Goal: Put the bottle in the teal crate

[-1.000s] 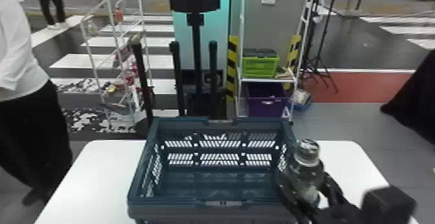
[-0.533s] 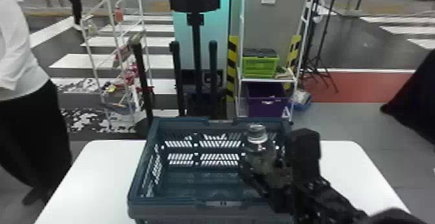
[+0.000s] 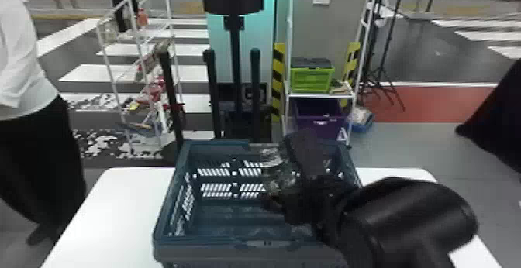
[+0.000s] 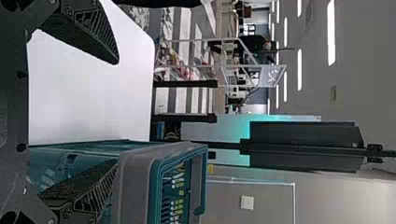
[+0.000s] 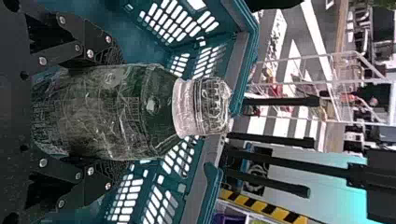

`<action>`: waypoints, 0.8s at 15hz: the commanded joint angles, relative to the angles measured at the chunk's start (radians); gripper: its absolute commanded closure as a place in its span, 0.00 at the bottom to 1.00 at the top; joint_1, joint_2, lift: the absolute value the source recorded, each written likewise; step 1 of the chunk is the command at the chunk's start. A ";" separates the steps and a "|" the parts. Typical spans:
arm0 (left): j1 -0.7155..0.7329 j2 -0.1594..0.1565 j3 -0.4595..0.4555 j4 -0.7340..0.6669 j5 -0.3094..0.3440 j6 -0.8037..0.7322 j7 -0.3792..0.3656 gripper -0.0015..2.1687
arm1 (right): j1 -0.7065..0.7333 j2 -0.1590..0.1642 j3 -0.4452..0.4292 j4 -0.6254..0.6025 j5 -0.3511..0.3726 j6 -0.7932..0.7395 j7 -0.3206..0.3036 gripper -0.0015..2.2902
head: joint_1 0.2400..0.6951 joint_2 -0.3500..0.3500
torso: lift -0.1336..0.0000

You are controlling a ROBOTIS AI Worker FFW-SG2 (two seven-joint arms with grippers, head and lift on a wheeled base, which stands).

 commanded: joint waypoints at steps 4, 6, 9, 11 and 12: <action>0.006 0.000 0.007 -0.005 0.000 0.000 0.000 0.06 | -0.121 0.020 0.019 0.222 -0.021 0.017 0.000 0.75 | 0.57 0.50 | 1.00; 0.009 0.000 0.012 -0.006 0.000 -0.004 0.000 0.06 | -0.152 0.020 0.021 0.302 -0.021 0.017 0.001 0.75 | 0.57 0.50 | 1.00; 0.011 0.000 0.015 -0.009 0.000 -0.004 0.000 0.06 | -0.184 0.020 0.034 0.399 -0.026 -0.011 0.001 0.75 | 0.57 0.50 | 1.00; 0.011 0.000 0.017 -0.009 0.000 -0.004 0.000 0.06 | -0.195 0.020 0.042 0.429 -0.027 -0.023 0.003 0.75 | 0.57 0.50 | 1.00; 0.011 0.000 0.017 -0.009 0.000 -0.007 0.000 0.06 | -0.196 0.020 0.042 0.438 -0.030 -0.029 0.003 0.75 | 0.57 0.50 | 1.00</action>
